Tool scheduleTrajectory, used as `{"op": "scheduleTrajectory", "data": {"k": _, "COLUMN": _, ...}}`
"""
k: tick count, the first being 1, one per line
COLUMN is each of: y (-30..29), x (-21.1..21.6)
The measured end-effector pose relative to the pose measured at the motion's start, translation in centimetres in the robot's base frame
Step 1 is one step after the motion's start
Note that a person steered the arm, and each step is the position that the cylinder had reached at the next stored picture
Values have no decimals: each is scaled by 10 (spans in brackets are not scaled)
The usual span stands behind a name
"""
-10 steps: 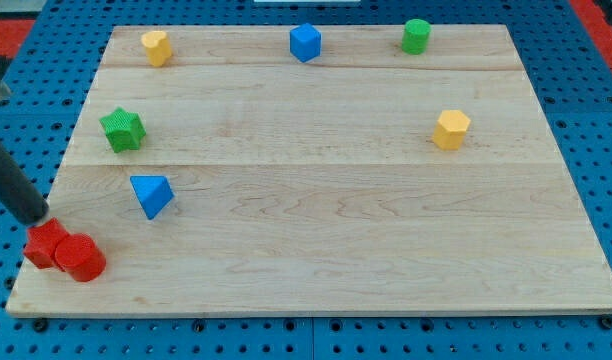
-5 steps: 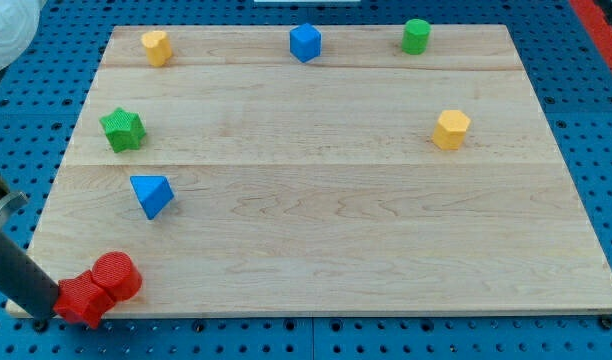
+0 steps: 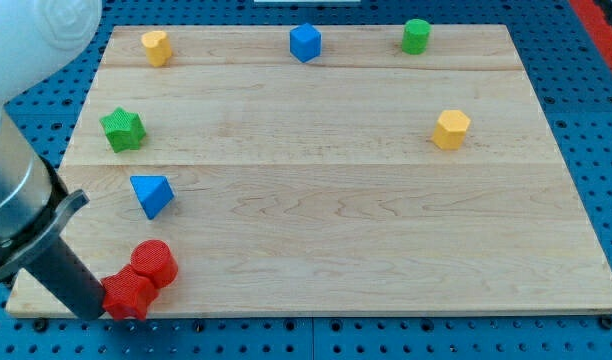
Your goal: Move red blocks towards bottom center
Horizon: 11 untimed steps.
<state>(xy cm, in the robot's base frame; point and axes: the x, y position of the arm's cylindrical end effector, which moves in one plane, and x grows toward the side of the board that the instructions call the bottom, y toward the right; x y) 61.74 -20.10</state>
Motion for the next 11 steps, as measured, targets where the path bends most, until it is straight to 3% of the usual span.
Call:
{"op": "scheduleTrajectory", "data": {"k": 4, "y": 32, "x": 1}}
{"op": "scheduleTrajectory", "data": {"k": 6, "y": 113, "x": -17}}
{"op": "scheduleTrajectory", "data": {"k": 10, "y": 62, "x": -35}}
{"op": "scheduleTrajectory", "data": {"k": 11, "y": 109, "x": -36}}
